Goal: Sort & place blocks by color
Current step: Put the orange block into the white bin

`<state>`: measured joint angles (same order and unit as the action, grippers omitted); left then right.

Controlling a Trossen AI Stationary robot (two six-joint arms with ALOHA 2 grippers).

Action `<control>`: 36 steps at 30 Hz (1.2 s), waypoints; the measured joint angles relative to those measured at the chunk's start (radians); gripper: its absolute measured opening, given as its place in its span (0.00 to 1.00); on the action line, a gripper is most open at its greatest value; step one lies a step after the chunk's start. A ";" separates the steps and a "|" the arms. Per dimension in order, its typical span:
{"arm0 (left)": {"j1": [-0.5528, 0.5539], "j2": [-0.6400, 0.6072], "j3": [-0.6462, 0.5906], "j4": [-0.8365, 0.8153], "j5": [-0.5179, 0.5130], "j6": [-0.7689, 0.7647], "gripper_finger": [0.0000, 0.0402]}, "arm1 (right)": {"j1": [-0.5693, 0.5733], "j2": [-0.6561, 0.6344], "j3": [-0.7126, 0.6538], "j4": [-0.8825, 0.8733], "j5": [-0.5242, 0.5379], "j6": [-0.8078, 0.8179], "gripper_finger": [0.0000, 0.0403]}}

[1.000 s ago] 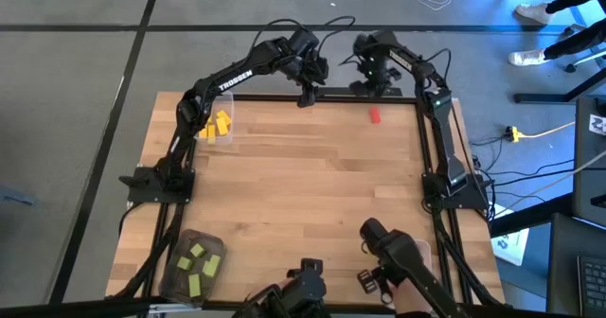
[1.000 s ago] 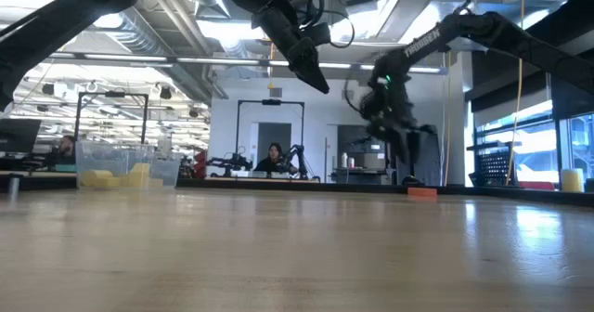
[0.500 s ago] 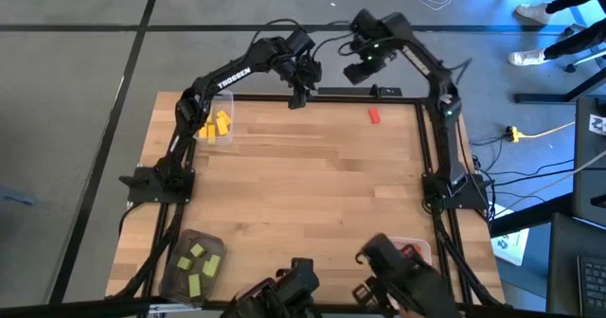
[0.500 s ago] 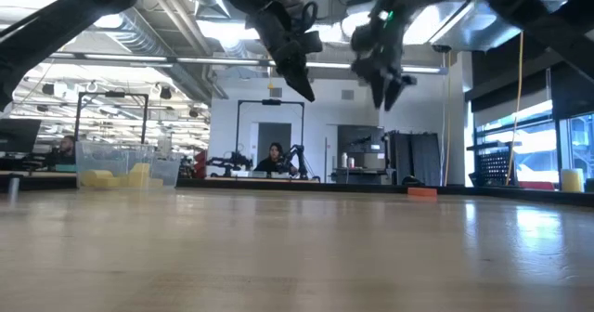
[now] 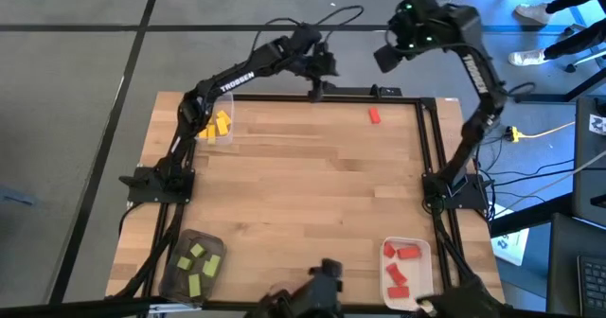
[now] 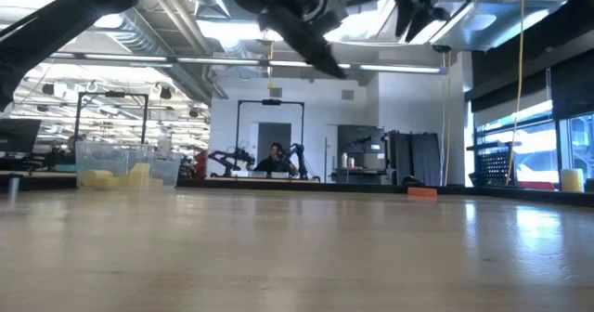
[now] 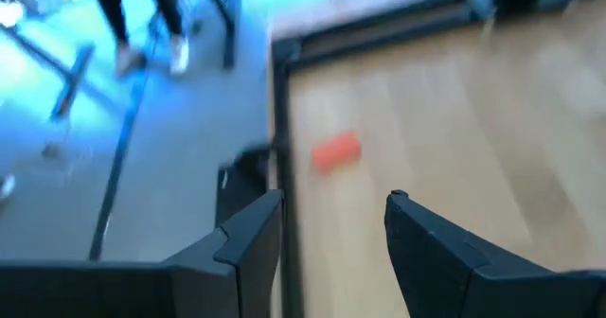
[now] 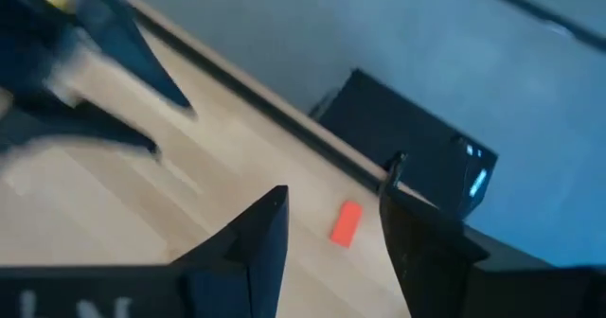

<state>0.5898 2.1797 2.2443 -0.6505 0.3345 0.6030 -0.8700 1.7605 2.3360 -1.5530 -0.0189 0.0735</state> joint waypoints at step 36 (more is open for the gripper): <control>0.006 0.212 0.000 0.345 0.132 -0.535 0.44 | -0.031 -0.125 -0.284 0.028 0.001 0.080 0.36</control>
<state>0.5960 2.3921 2.2446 -0.3059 0.4663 0.0677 -0.9012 1.6356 2.0521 -1.5252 -0.0179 0.1532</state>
